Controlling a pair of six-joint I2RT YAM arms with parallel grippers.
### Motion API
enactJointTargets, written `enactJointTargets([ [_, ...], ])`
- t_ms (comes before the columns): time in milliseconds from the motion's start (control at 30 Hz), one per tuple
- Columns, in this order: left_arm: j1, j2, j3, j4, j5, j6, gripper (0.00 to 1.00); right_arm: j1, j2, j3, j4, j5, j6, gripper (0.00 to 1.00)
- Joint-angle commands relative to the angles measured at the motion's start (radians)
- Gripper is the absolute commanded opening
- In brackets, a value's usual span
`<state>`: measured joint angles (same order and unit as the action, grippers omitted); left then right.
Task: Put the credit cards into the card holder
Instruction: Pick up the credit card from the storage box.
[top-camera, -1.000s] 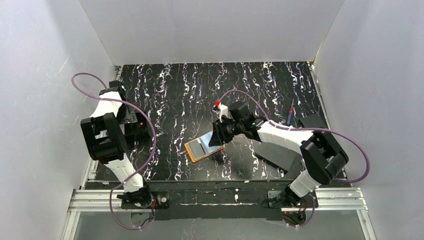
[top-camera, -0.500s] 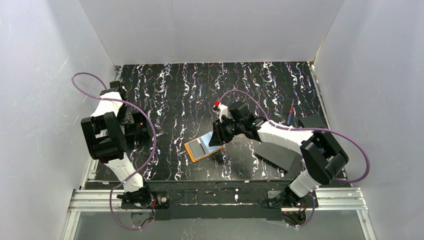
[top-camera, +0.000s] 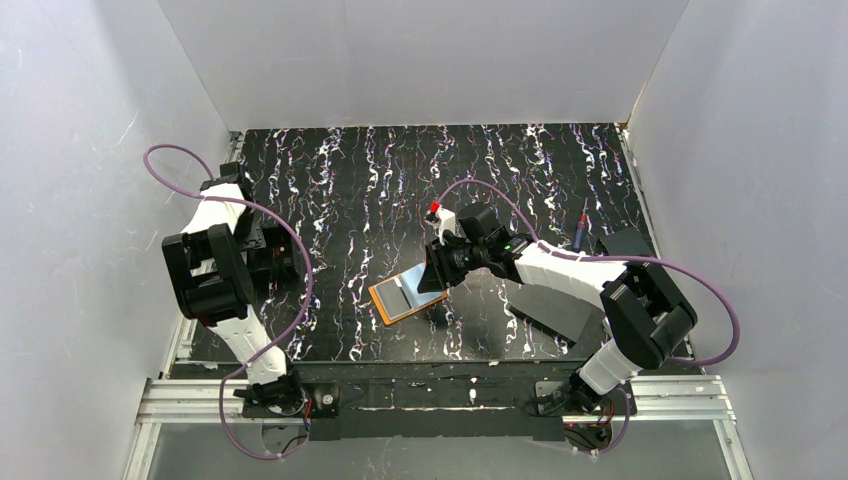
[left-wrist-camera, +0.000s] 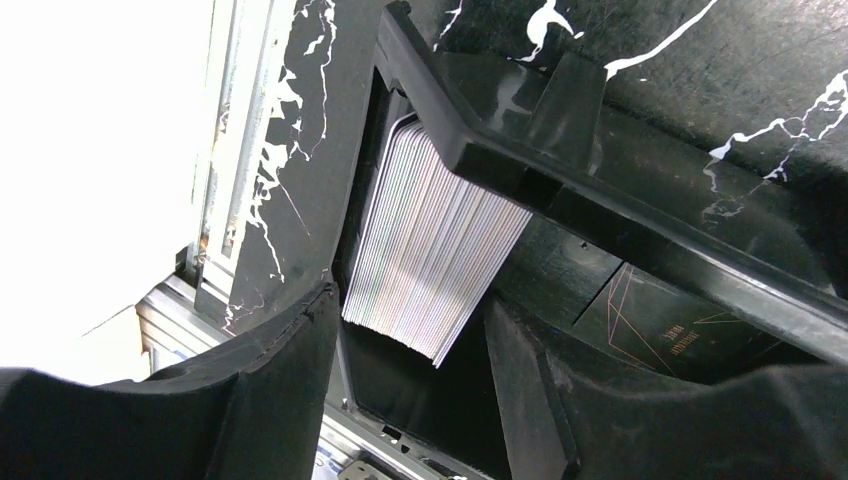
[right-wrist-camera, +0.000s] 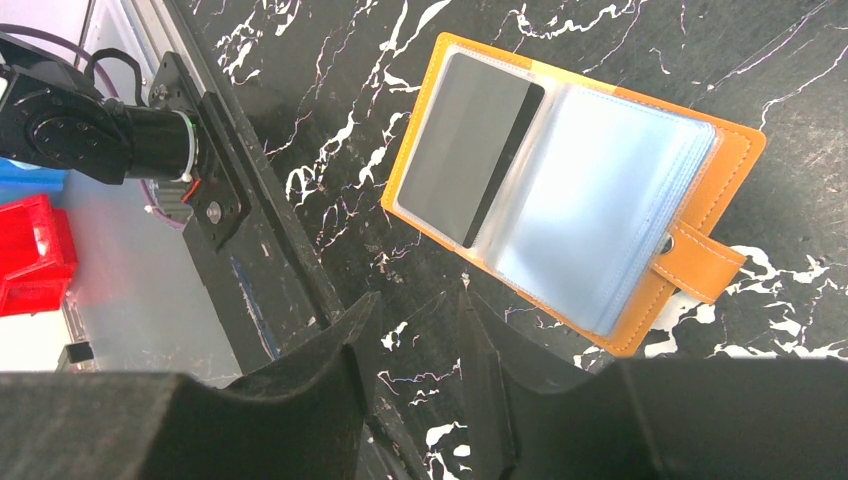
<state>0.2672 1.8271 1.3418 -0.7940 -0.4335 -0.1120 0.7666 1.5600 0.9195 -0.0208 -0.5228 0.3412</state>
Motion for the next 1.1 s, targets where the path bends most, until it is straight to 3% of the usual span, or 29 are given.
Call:
enactJointTargets([
  [0, 0.008, -0.045, 0.033, -0.037, -0.059, 0.0, 0.53, -0.003, -0.042, -0.007, 0.028, 0.0, -0.007, 0.43],
  [500, 0.008, -0.068, 0.037, -0.044, -0.039, 0.001, 0.4, -0.002, -0.041, -0.013, 0.039, -0.005, -0.002, 0.43],
  [667, 0.007, -0.061, 0.046, -0.055, -0.034, -0.003, 0.3, -0.001, -0.043, -0.014, 0.041, -0.006, -0.002, 0.43],
  [1067, 0.008, -0.051, 0.056, -0.063, -0.025, -0.005, 0.19, -0.001, -0.041, -0.014, 0.042, -0.008, -0.002, 0.43],
])
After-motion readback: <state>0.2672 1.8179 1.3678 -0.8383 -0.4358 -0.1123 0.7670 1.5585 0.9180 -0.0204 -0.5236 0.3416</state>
